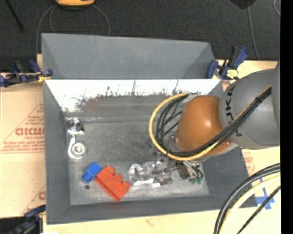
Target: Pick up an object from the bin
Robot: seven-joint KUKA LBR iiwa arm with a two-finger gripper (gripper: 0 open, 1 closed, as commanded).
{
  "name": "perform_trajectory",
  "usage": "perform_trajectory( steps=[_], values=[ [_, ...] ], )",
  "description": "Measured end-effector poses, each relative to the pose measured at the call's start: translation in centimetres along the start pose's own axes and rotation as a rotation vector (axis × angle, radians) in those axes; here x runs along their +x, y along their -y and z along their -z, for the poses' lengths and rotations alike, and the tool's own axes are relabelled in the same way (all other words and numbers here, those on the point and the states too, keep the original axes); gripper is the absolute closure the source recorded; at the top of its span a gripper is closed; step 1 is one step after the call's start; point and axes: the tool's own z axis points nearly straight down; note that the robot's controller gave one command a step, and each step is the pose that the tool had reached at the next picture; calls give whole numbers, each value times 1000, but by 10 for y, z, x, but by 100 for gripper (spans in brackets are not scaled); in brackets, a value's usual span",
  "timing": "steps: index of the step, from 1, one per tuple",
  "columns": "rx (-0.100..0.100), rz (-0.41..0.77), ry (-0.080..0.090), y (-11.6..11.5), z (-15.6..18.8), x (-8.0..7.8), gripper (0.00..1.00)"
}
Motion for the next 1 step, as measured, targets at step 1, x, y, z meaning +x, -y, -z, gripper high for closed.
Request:
perform_trajectory(
  steps=[1],
  values=[
    [0, 4, 6, 1, 90, -2, 100]
  ],
)
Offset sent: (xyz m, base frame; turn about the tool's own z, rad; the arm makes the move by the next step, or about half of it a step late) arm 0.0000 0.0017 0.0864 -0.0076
